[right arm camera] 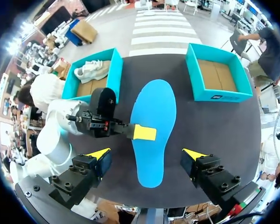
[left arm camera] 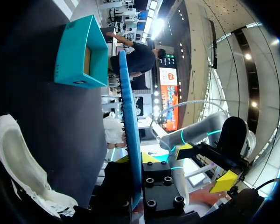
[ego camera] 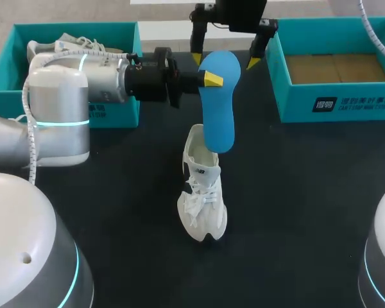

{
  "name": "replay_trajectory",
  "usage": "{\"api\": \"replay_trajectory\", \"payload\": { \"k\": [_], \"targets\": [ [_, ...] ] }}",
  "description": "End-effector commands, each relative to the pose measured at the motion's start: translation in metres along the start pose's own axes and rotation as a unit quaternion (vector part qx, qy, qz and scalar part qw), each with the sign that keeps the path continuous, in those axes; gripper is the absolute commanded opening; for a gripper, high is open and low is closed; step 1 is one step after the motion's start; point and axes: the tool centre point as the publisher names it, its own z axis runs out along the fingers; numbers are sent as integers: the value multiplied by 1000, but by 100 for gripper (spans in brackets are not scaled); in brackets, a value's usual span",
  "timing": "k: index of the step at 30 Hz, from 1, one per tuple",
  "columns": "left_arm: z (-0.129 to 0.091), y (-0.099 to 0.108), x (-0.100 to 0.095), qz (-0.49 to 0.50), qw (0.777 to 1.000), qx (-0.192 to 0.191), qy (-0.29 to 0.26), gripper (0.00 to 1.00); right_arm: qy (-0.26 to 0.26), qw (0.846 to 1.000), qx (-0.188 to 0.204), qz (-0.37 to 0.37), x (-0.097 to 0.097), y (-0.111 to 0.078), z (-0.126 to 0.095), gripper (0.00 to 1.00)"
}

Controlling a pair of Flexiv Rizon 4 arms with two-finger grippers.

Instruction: Take the shoe out of the shoebox, open the shoe tongue, remove and reinsert the insole, then place the shoe into the shoebox

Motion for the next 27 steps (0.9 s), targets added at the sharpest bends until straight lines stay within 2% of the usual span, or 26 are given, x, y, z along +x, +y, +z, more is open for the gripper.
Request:
{"api": "replay_trajectory", "payload": {
  "k": [1,5,11,15,18,21,23,27],
  "targets": [
    [0,0,0,0,1000,0,0,0,69,998,15,1,-19,5,-3,100],
    [0,0,0,0,1000,0,0,0,131,991,33,4,-36,6,-8,100],
    [0,0,0,0,1000,0,0,0,198,979,45,7,-47,5,-10,100],
    [0,0,0,0,1000,0,0,0,206,977,58,7,-51,2,-3,100],
    [0,0,0,0,1000,0,0,0,244,968,54,11,-55,0,1,100],
    [0,0,0,0,1000,0,0,0,296,953,59,19,-61,-2,6,100],
    [0,0,0,0,1000,0,0,0,312,947,65,25,-66,-3,11,100],
    [0,0,0,0,1000,0,0,0,313,946,73,40,-75,-4,20,100]
  ]
}}
